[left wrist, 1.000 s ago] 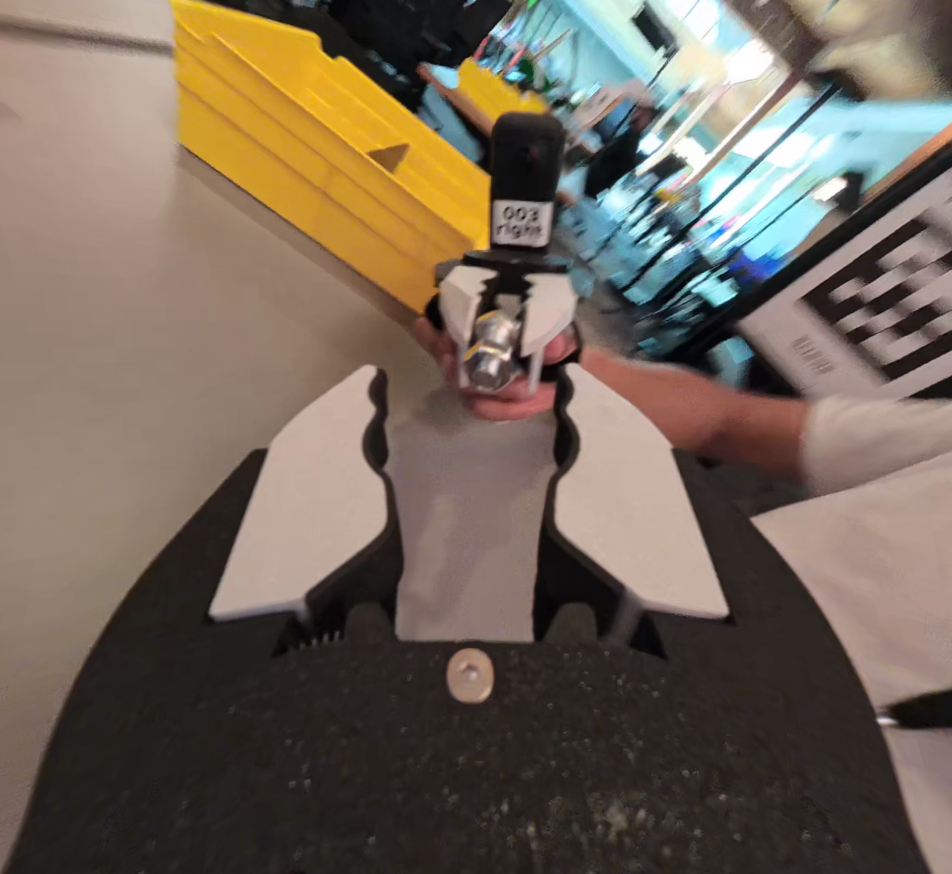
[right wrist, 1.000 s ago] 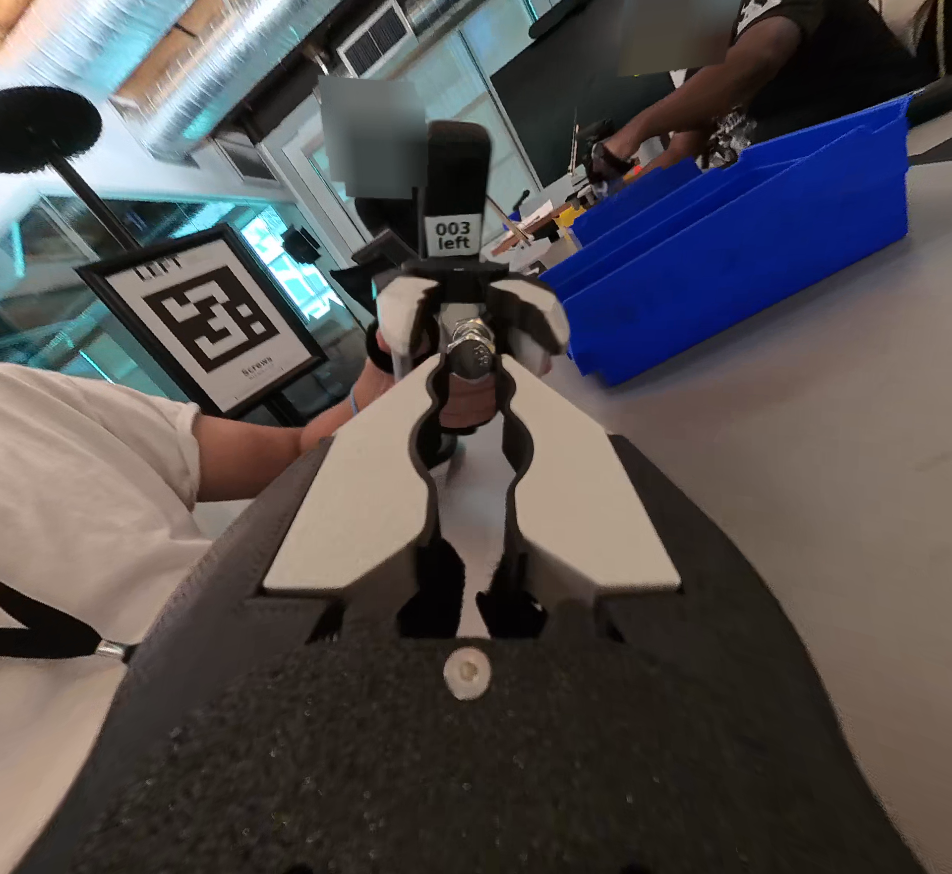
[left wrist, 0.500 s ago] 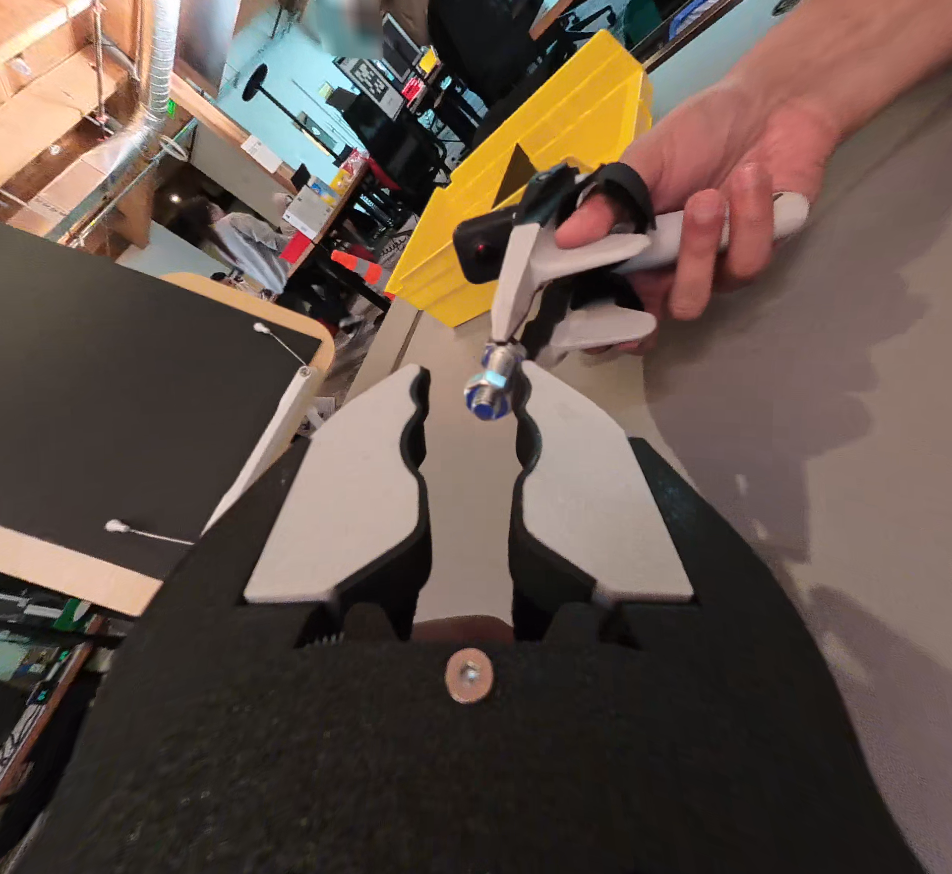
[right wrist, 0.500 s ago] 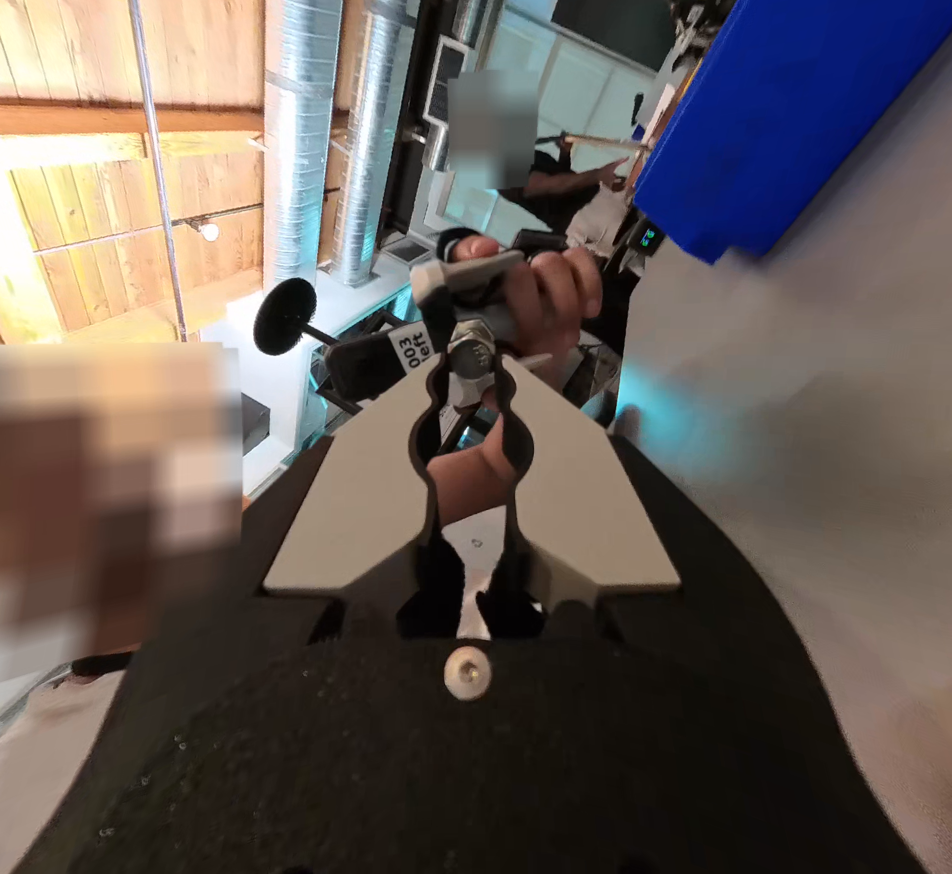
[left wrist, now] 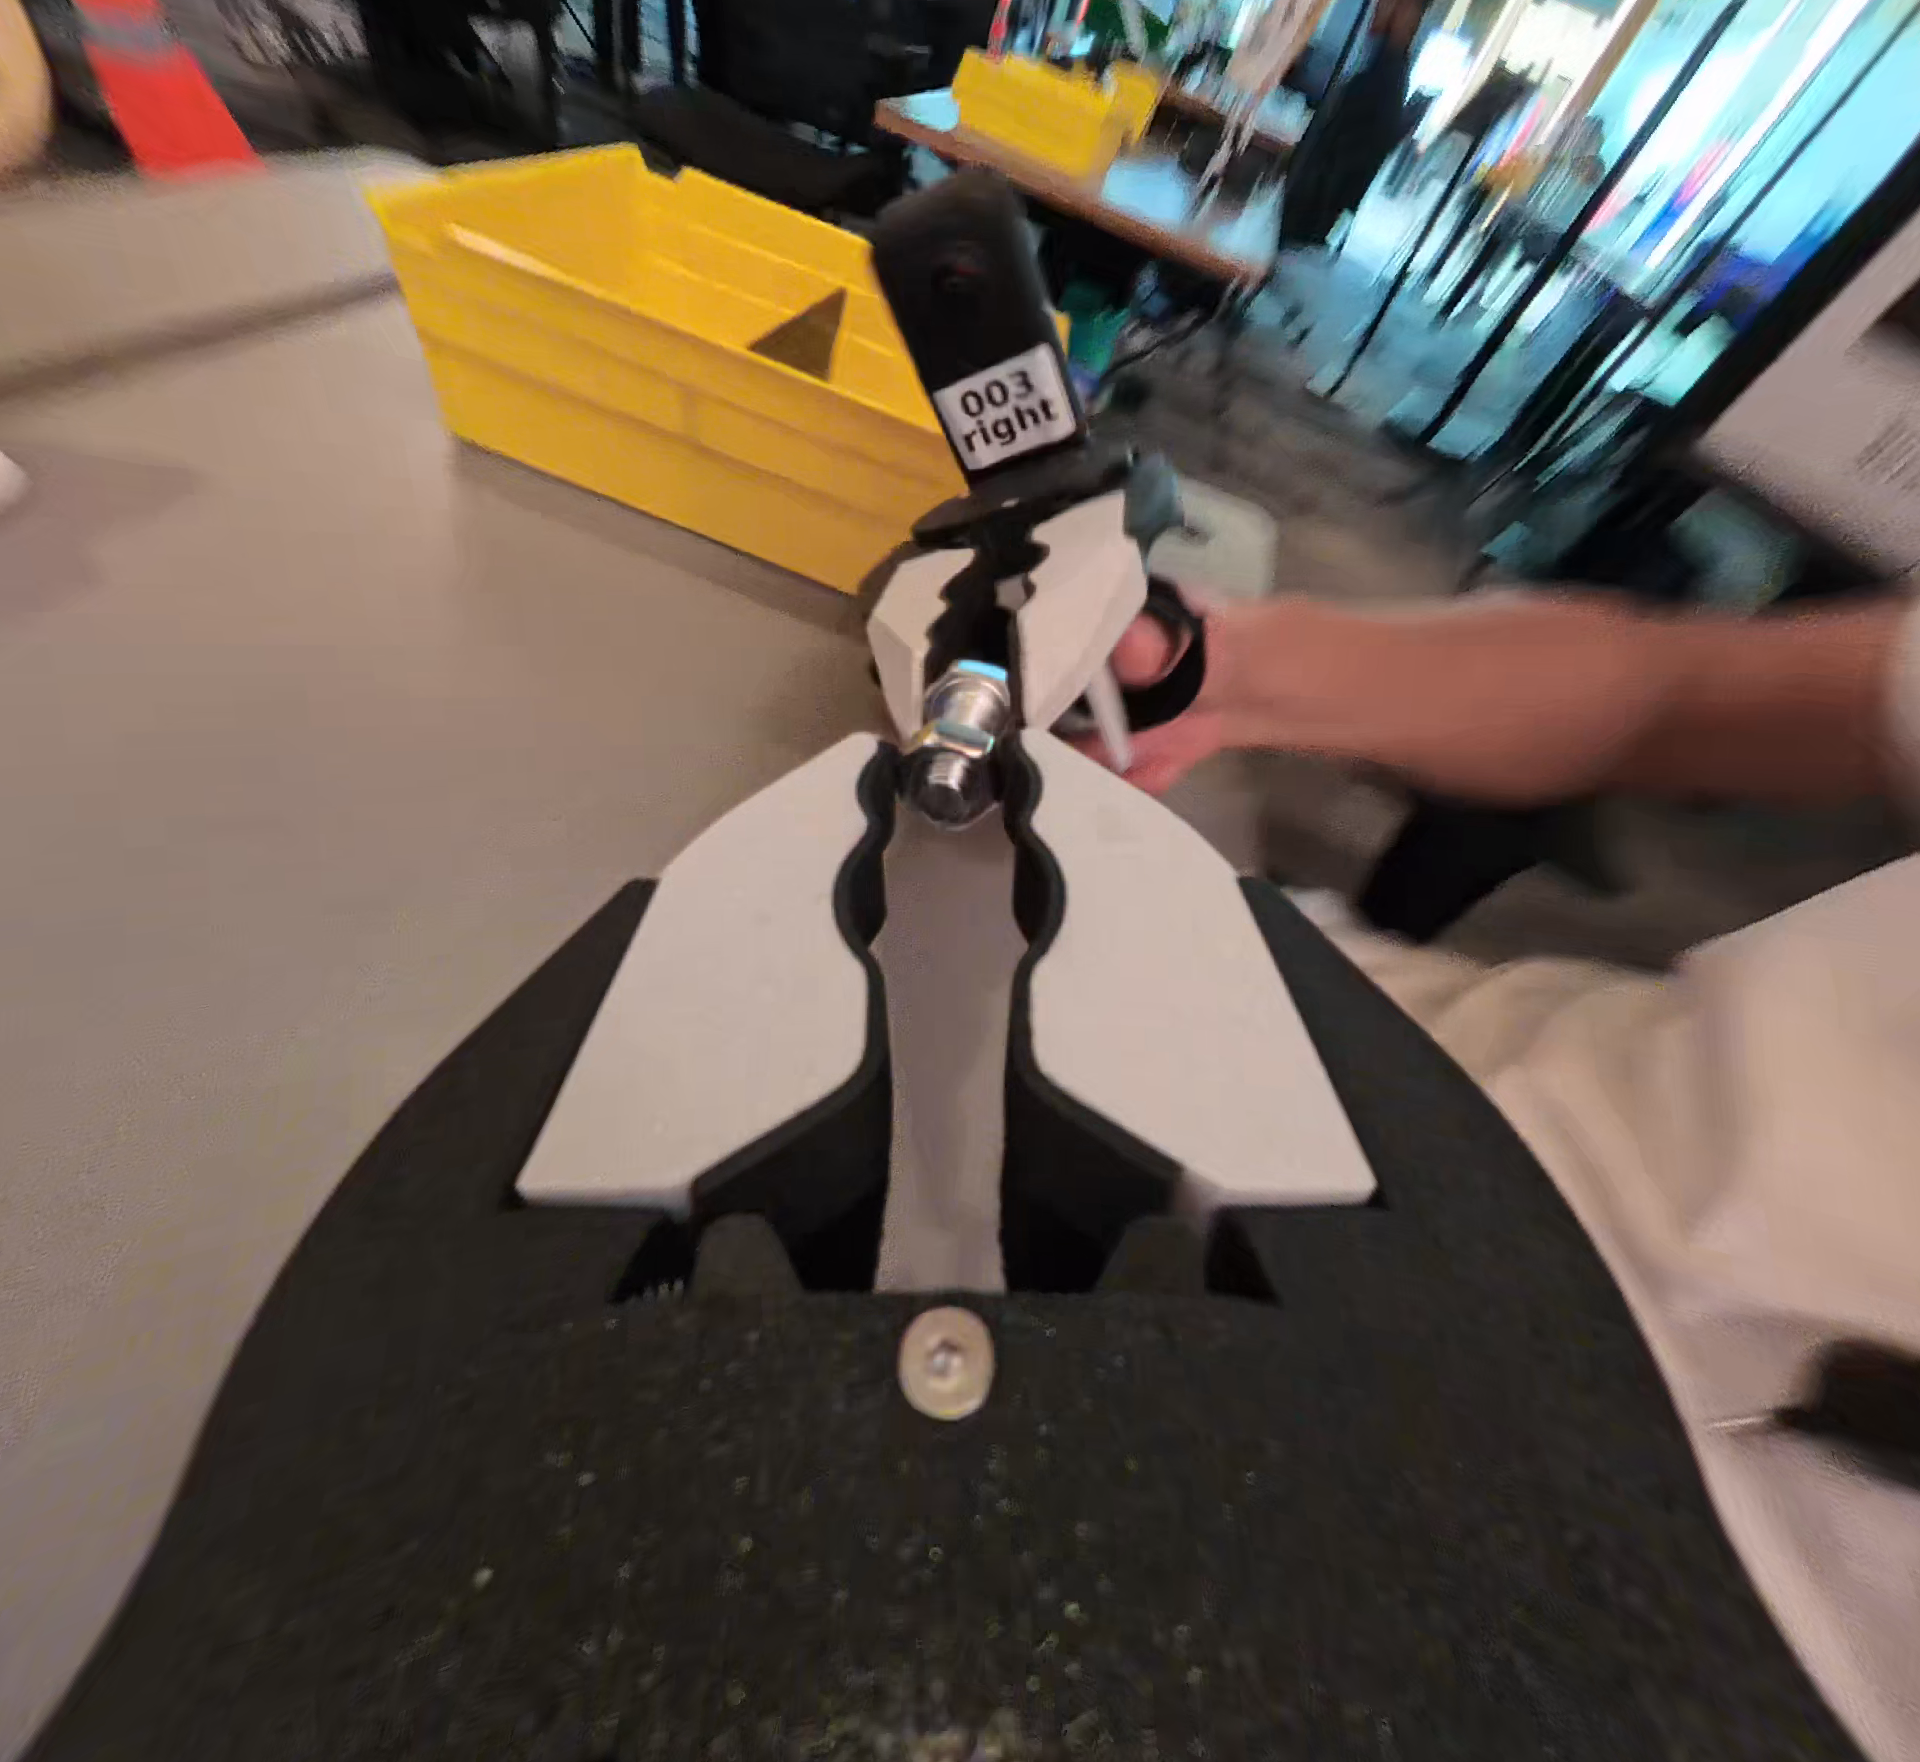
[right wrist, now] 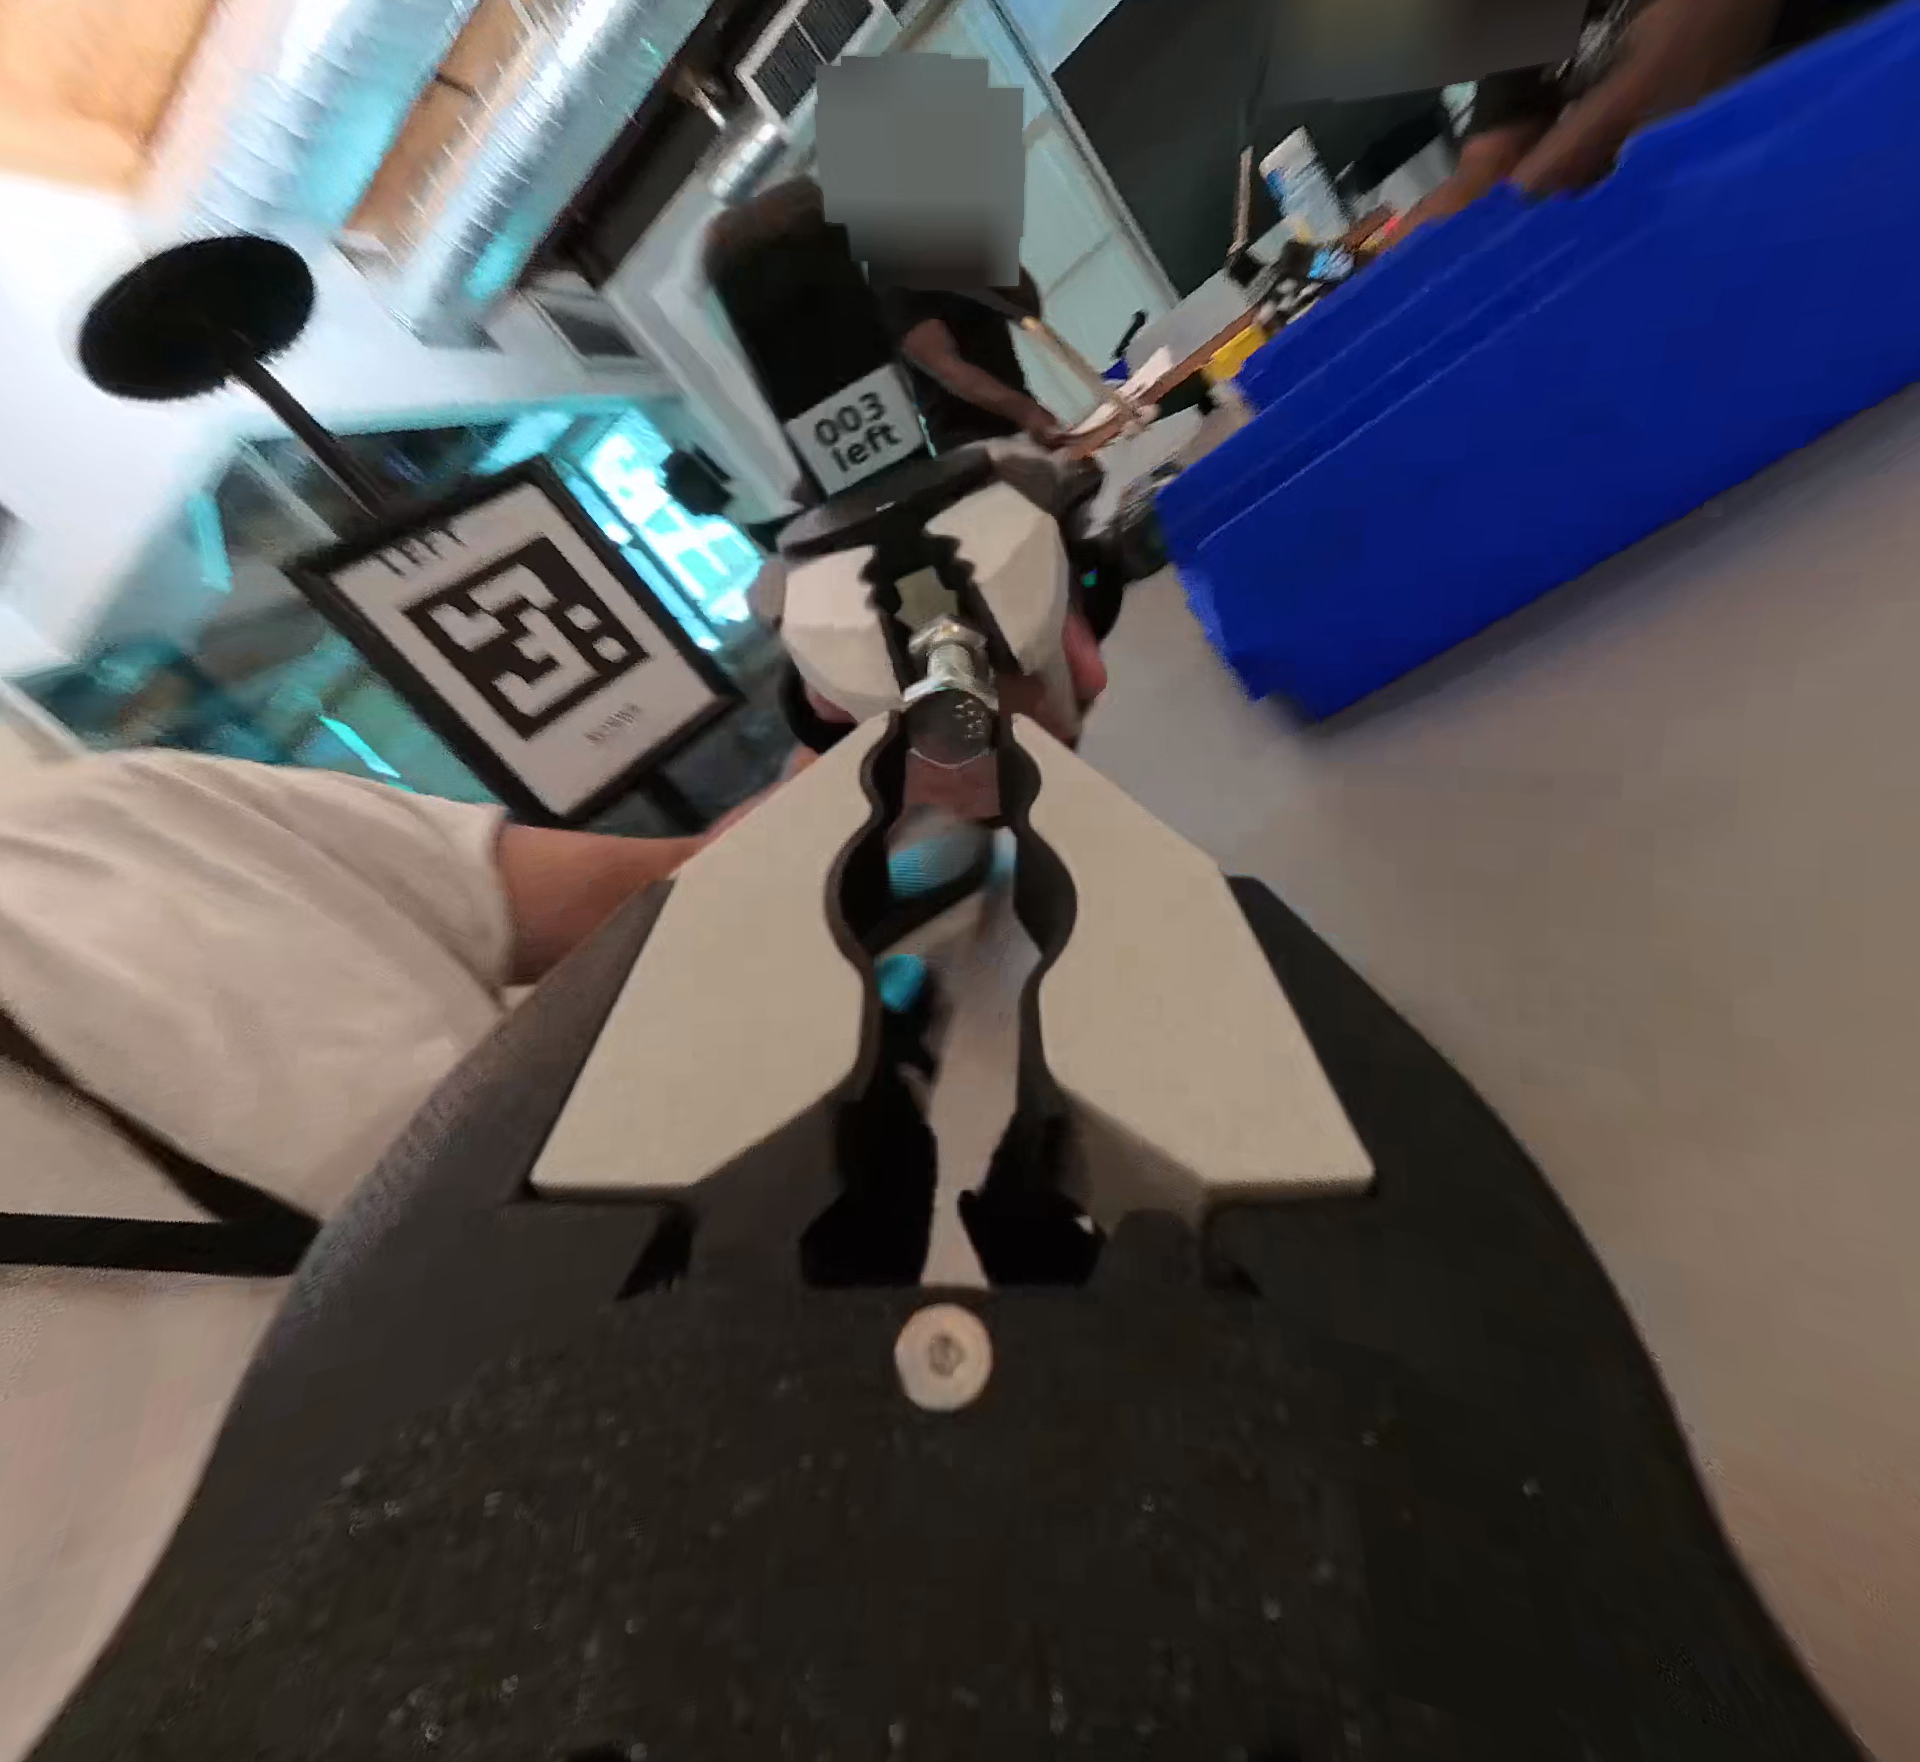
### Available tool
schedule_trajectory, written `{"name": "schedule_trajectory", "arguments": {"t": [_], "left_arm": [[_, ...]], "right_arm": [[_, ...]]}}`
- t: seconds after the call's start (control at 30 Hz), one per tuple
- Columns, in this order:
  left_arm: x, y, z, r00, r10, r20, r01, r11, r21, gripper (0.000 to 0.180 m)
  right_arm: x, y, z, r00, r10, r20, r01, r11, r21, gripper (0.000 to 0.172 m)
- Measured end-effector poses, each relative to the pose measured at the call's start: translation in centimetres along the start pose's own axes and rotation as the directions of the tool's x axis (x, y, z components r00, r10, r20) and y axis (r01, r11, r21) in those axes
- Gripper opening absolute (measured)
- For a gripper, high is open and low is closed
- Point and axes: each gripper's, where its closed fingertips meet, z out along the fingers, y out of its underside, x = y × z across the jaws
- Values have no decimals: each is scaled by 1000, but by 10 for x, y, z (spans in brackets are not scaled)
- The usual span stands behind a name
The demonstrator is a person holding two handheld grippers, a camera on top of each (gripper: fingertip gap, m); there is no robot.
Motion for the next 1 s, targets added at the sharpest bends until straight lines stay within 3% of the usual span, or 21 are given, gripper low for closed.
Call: {"name": "schedule_trajectory", "arguments": {"t": [0.07,0.13,0.2,0.27,0.4,0.47,0.5,0.6,0.73,0.87,1.0], "left_arm": [[1,-2,0,953,-283,-111,287,958,19,19],[0,0,0,838,-513,-186,522,853,4,19],[0,1,-1,755,-609,-244,627,779,-6,18],[2,1,-2,751,-602,-271,622,783,-14,19],[-4,-1,-3,908,-386,-165,392,920,0,61],[-15,4,-6,990,-143,-21,142,990,-16,65],[-20,5,-8,999,0,42,2,999,-32,66],[-24,4,-12,903,399,159,-390,917,-83,58],[-2,4,-7,688,703,181,-690,710,-137,44],[0,1,-5,466,846,260,-821,523,-228,37],[5,-4,-5,448,847,285,-831,512,-217,26]], "right_arm": [[1,0,0,984,-166,-61,165,986,-21,17],[5,4,0,942,-312,-126,305,949,-77,17],[4,5,0,921,-364,-141,354,931,-91,17],[3,3,0,941,-314,-126,308,949,-68,17],[4,-5,-5,977,-186,-99,187,982,-1,17],[3,-11,-8,990,-120,-76,123,992,41,16],[4,-13,-9,995,-77,-64,81,995,58,17],[10,-11,-11,997,71,-28,-69,995,67,16],[4,-14,-8,950,291,112,-302,948,99,16],[-2,-11,-5,875,433,215,-454,889,57,16],[-1,-3,-1,862,463,205,-477,879,19,16]]}}
